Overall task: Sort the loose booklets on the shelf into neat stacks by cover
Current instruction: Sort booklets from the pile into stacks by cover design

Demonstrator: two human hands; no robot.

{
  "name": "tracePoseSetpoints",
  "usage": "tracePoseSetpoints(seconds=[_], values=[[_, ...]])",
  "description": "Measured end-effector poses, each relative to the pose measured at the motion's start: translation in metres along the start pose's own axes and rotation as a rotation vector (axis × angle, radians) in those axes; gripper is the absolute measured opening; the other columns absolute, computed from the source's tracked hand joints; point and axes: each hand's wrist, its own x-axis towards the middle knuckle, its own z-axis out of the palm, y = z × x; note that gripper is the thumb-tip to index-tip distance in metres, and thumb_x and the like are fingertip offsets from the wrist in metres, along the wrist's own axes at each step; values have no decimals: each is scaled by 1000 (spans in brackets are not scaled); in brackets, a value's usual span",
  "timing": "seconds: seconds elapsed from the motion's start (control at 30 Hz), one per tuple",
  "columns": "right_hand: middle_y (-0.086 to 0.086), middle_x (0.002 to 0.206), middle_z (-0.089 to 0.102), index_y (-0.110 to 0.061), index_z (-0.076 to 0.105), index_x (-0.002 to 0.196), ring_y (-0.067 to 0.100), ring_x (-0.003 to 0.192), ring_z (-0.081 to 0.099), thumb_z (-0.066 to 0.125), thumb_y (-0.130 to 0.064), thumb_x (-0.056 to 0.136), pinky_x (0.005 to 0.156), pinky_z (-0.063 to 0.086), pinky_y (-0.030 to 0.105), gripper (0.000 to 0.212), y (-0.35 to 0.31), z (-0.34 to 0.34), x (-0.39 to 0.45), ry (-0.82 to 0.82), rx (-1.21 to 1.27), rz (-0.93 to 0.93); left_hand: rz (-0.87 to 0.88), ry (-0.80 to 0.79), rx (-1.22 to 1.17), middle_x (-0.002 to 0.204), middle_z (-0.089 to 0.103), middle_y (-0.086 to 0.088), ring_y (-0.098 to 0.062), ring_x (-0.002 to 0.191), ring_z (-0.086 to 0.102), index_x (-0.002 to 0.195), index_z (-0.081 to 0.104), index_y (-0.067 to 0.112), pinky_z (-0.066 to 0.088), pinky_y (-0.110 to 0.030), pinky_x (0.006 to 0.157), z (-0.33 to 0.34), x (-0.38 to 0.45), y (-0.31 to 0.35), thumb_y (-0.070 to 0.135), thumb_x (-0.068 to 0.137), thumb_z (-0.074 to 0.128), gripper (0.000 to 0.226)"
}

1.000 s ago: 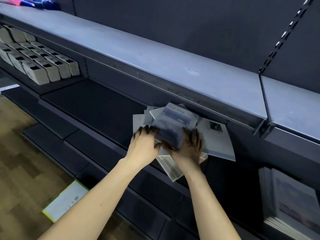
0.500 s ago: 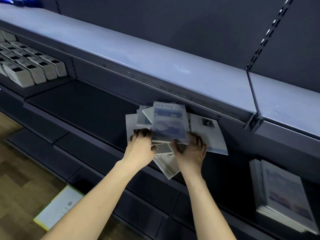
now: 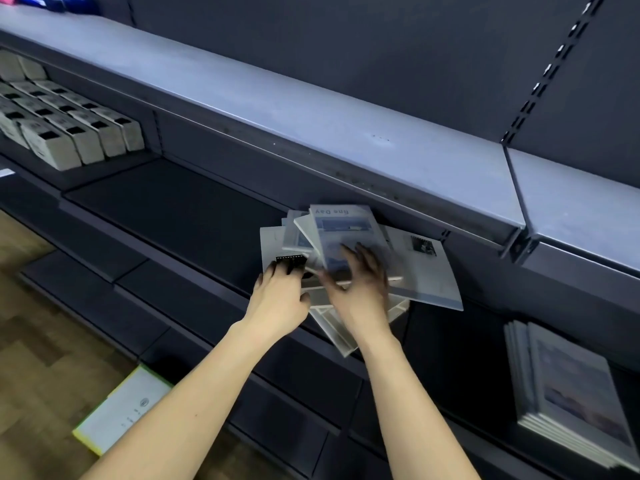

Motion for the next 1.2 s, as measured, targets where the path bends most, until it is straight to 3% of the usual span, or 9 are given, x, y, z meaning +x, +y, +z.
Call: tracePoseSetpoints(seconds=[0.1,0.23,0.37,0.47,0.57,0.73,0.93,1.07,1.2], values=[[-5,149,46,-28,46,145,20,142,36,60,-48,91,119,27,40,59,0,6,3,-110,-114,5,5,5,8,143,42,-5,-27,135,33,146,39,21,31,-40,113,-2,1,0,25,92,51,56],[-3,136,59,-27,54,140,19,125,54,54,-16,97,106,43,34,44,25,-17,-9,-89,-30,32,15,8,2,141,44,-5,-26,133,34,145,41,22,32,-40,112,-4,4,1,23,92,50,54],[-2,138,58,-27,62,131,23,128,50,50,5,89,113,35,42,54,57,-39,-5,69,-103,266,-4,15,-3,138,45,-7,-28,132,35,144,41,19,35,-42,110,-2,5,5,22,90,50,55],[6,153,41,-25,56,136,29,146,27,49,-22,99,121,18,49,38,55,-37,-5,59,-181,346,-33,30,3,132,47,-11,-30,129,39,140,41,12,38,-42,107,-1,6,11,20,89,52,53],[0,166,2,-42,37,148,28,152,-7,45,-52,98,122,4,51,52,35,-27,-17,-57,-62,321,-33,20,5,130,48,-13,-31,127,41,140,39,10,39,-41,105,1,6,18,19,88,53,55],[-5,162,-27,-54,21,150,21,143,-39,35,-57,99,113,-27,44,53,25,-8,-26,-231,-97,101,-22,-16,-11,130,47,-14,-31,125,42,141,37,11,41,-42,103,3,3,22,19,89,53,56],[3,167,2,-39,63,125,26,152,-14,47,-58,95,124,-3,44,38,52,-3,-35,149,-60,289,-12,-15,-14,136,44,-12,-30,129,40,145,35,12,40,-41,104,3,2,17,21,90,54,59],[9,164,-11,-23,22,156,34,150,-7,59,-68,83,121,14,53,94,44,-4,-47,206,242,640,12,-39,-18,134,44,-11,-30,127,39,142,36,14,41,-42,100,3,1,22,22,91,53,54],[19,156,18,-20,8,158,41,139,30,75,-58,76,111,37,48,112,37,-9,-46,237,472,828,42,-64,-24,132,45,-11,-29,125,40,138,42,17,43,-44,100,2,1,23,23,92,52,48]])
